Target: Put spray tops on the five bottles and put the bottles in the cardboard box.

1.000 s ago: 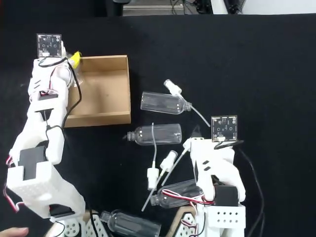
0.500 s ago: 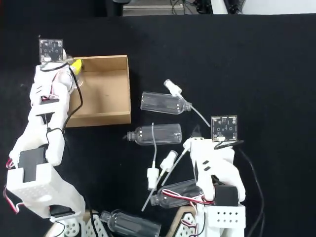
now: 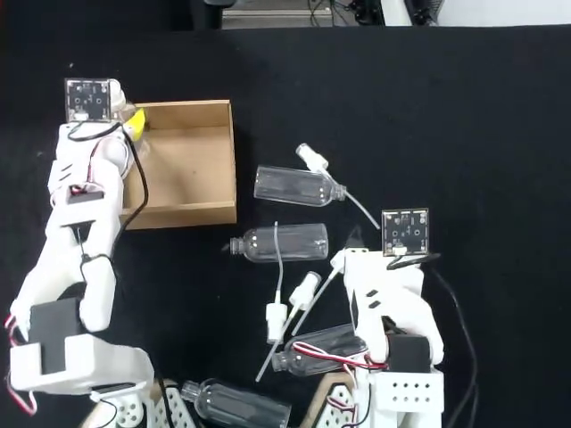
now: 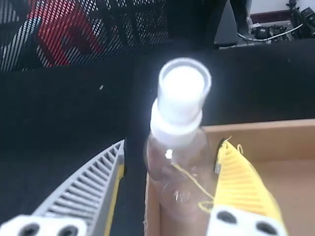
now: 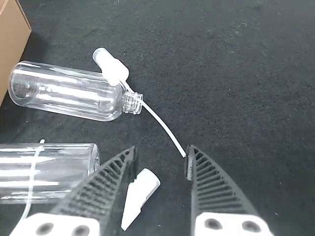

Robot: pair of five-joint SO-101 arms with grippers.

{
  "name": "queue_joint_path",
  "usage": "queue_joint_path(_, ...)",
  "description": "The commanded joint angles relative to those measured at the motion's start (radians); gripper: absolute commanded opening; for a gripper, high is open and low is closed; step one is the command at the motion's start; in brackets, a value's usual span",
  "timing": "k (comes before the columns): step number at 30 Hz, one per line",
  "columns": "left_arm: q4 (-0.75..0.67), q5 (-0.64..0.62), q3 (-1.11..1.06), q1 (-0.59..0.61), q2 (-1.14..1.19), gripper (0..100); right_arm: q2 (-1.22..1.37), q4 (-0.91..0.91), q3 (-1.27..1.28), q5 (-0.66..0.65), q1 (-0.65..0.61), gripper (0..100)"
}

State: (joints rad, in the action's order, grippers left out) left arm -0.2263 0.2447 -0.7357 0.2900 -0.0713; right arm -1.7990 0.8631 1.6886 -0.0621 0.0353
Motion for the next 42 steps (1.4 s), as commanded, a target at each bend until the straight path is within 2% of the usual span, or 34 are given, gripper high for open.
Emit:
queue_joint_path(1, -0.011, -0.005, -0.033, 0.039, -0.087, 29, -0.096, -0.028, -0.007, 0.000, -0.008, 13.8)
queue_joint_path(6, -0.005, 0.000, -0.142, 0.053, -0.204, 29, -0.096, -0.028, -0.007, 0.000, -0.008, 13.8)
queue_joint_path(13, 0.245, -0.002, -0.163, 0.053, -0.384, 28, -0.096, -0.026, -0.007, 0.000, -0.008, 13.8)
queue_joint_path(17, 0.273, 0.000, -0.157, 0.053, -0.407, 28, -0.096, -0.023, -0.007, 0.000, -0.008, 13.8)
queue_joint_path(23, 0.427, -0.005, -0.156, 0.070, -0.433, 28, -0.096, -0.023, -0.007, 0.002, -0.008, 13.8)
queue_joint_path(30, 0.454, -0.006, -0.148, 0.002, -0.430, 28, -0.096, -0.023, -0.007, 0.002, -0.008, 13.8)
queue_joint_path(34, 0.560, -0.009, -0.091, -0.019, -0.420, 19, -0.096, -0.023, -0.007, 0.002, -0.008, 13.8)
queue_joint_path(39, 0.678, -0.137, 0.007, -0.015, -0.387, 3, -0.096, -0.025, -0.007, 0.002, -0.008, 13.8)
queue_joint_path(42, 0.721, -0.160, 0.054, -0.035, -0.341, 5, -0.096, -0.025, -0.007, 0.002, -0.008, 13.8)
